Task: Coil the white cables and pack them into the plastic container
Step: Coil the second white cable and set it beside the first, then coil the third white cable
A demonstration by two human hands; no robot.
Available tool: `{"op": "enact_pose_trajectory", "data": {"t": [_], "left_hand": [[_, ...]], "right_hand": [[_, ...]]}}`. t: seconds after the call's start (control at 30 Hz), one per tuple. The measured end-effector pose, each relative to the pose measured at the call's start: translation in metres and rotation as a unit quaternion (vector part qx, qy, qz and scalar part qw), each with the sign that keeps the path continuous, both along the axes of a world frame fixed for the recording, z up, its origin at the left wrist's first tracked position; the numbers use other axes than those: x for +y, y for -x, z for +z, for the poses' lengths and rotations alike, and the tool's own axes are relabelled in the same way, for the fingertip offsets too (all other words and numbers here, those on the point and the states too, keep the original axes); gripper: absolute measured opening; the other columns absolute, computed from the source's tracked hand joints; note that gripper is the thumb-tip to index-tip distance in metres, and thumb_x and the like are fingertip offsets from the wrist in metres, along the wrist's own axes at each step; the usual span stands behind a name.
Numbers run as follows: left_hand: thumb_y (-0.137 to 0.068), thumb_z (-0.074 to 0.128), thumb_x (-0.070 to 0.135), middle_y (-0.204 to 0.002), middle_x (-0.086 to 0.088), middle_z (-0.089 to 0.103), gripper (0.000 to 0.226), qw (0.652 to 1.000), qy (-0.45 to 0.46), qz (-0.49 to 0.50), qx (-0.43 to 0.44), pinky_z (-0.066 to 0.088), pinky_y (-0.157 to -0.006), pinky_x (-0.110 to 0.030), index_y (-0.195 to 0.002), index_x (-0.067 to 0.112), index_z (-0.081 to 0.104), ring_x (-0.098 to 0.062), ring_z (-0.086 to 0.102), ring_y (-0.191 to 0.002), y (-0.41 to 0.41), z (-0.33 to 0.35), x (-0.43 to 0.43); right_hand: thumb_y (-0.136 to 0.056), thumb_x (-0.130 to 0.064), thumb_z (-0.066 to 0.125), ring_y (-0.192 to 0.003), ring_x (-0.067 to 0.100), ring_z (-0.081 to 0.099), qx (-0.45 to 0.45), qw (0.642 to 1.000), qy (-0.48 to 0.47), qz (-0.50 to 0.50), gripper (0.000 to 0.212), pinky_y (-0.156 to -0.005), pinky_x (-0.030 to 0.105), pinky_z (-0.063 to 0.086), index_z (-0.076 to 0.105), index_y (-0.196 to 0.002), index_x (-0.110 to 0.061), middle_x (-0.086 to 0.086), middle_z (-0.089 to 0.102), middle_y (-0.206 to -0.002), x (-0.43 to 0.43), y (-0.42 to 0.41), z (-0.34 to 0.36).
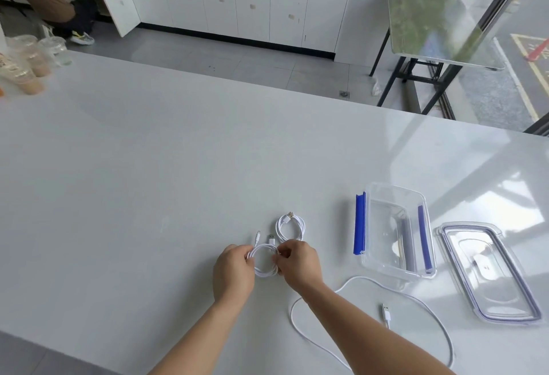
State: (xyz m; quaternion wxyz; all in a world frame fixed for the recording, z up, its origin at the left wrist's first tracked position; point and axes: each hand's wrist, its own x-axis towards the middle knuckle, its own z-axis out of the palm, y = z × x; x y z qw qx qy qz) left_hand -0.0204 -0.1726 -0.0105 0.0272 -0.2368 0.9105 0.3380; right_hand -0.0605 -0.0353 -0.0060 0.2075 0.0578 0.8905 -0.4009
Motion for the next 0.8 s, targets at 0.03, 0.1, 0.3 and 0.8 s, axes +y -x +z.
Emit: {"op": "enact_pose_trajectory", "data": {"t": [0.03, 0.1, 0.3, 0.8], "left_hand": [[-0.088, 0.065, 0.008, -0.094, -0.004, 0.066, 0.021, 1.000, -0.006, -0.003, 0.003, 0.046, -0.068, -0.029, -0.103, 0.018, 0.076, -0.024, 0.064, -0.081, -0.001, -0.001, 0.000], [-0.088, 0.067, 0.009, -0.100, -0.005, 0.064, 0.024, 1.000, -0.022, -0.008, 0.008, 0.051, -0.074, -0.031, -0.111, 0.016, 0.074, -0.024, 0.066, -0.085, -0.002, -0.002, 0.000], [-0.088, 0.064, 0.010, -0.115, -0.005, 0.063, 0.032, 1.000, -0.014, 0.011, 0.014, 0.054, -0.084, -0.036, -0.119, 0.016, 0.069, -0.025, 0.068, -0.096, -0.004, 0.005, -0.001], [-0.084, 0.062, 0.006, -0.099, 0.007, 0.066, 0.031, 0.977, -0.050, -0.199, 0.065, 0.053, -0.081, -0.031, -0.108, 0.024, 0.073, -0.013, 0.064, -0.088, -0.028, 0.026, 0.104]], "right_hand": [[-0.085, -0.019, 0.065, -0.066, 0.018, 0.063, -0.001, 1.000, 0.002, -0.001, 0.006, -0.056, 0.026, 0.044, 0.071, -0.085, -0.017, 0.003, 0.074, -0.076, 0.000, 0.001, 0.000], [-0.086, -0.024, 0.066, -0.065, 0.018, 0.066, -0.002, 1.000, 0.012, -0.006, 0.011, -0.057, 0.026, 0.047, 0.073, -0.090, -0.017, 0.002, 0.075, -0.076, 0.001, 0.002, 0.000], [-0.088, -0.024, 0.064, -0.078, 0.023, 0.071, -0.008, 0.999, 0.049, -0.009, 0.017, -0.073, 0.033, 0.057, 0.070, -0.102, -0.018, 0.003, 0.074, -0.085, 0.014, -0.001, 0.002], [-0.085, -0.016, 0.064, -0.061, 0.010, 0.070, 0.051, 0.983, 0.077, -0.160, 0.014, -0.062, 0.026, 0.058, 0.072, -0.087, -0.028, -0.005, 0.074, -0.070, 0.173, -0.084, 0.047]]}}
